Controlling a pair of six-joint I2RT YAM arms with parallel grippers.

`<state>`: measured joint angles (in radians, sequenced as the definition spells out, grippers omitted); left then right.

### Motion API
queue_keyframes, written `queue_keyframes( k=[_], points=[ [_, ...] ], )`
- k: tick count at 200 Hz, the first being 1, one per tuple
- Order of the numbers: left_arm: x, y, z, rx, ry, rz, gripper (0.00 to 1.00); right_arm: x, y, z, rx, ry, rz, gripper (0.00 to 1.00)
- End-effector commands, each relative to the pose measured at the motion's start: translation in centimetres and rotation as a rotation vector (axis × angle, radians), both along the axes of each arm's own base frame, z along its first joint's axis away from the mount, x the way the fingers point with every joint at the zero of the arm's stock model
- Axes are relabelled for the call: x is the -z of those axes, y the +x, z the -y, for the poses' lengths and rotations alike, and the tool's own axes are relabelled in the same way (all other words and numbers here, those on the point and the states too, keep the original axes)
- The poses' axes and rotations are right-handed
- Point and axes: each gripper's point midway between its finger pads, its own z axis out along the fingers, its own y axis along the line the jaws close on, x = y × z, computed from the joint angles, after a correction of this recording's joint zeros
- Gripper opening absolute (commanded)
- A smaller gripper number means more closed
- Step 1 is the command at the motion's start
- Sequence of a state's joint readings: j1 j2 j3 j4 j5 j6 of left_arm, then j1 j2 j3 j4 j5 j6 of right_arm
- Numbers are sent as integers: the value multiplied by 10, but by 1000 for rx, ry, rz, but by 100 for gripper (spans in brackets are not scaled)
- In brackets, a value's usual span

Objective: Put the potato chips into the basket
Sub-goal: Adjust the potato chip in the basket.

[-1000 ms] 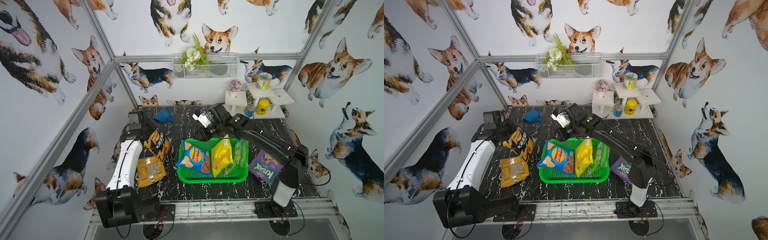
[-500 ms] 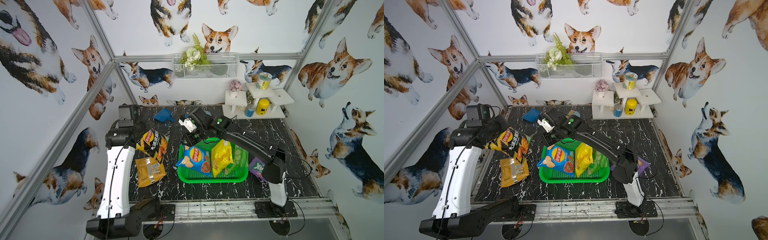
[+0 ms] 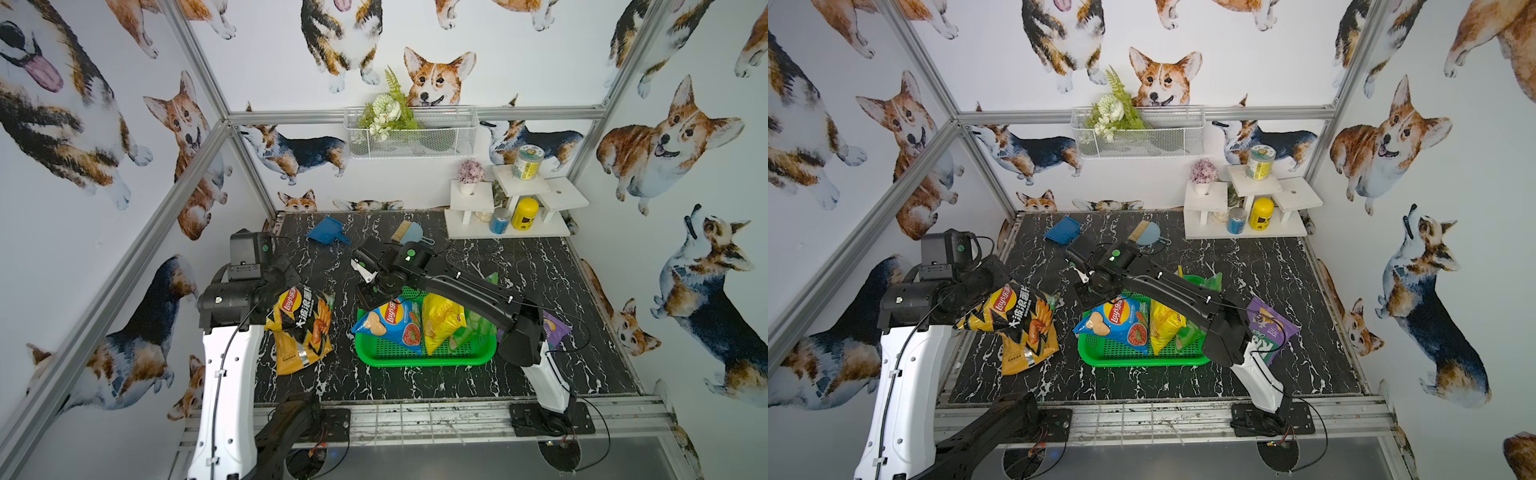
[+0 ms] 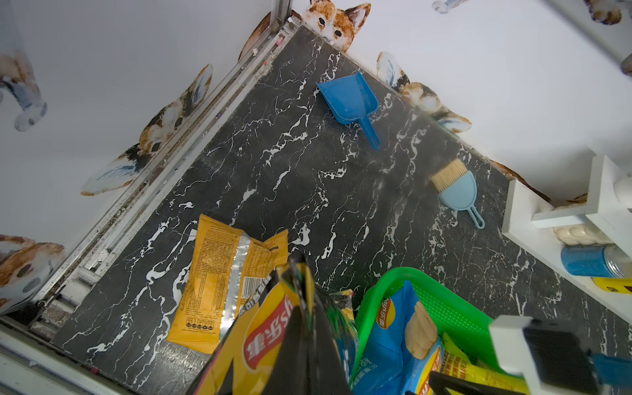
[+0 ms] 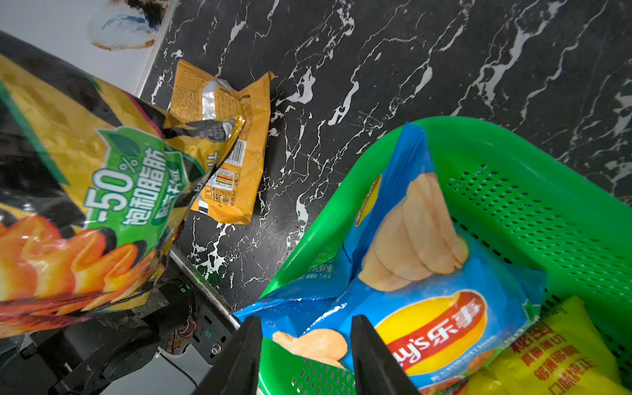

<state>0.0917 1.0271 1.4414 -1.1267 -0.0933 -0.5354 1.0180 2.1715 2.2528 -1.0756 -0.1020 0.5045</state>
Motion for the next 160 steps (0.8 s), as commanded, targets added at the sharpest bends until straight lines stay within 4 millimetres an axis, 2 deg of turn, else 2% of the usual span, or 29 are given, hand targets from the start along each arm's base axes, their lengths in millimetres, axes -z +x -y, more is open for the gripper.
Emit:
queue_keyframes(
  k=[1, 56, 133, 160],
  points=[
    [-1, -4, 2, 4, -9, 12, 0, 13, 0, 9, 43, -73, -20, 48],
    [0, -8, 6, 18, -28, 25, 0, 20, 6, 19, 58, -152, 20, 44],
    [2, -7, 9, 20, -45, 27, 0, 30, 8, 11, 42, -150, 10, 43],
    [5, -9, 9, 15, -50, 25, 0, 32, 8, 12, 40, -160, 15, 33]
  ],
)
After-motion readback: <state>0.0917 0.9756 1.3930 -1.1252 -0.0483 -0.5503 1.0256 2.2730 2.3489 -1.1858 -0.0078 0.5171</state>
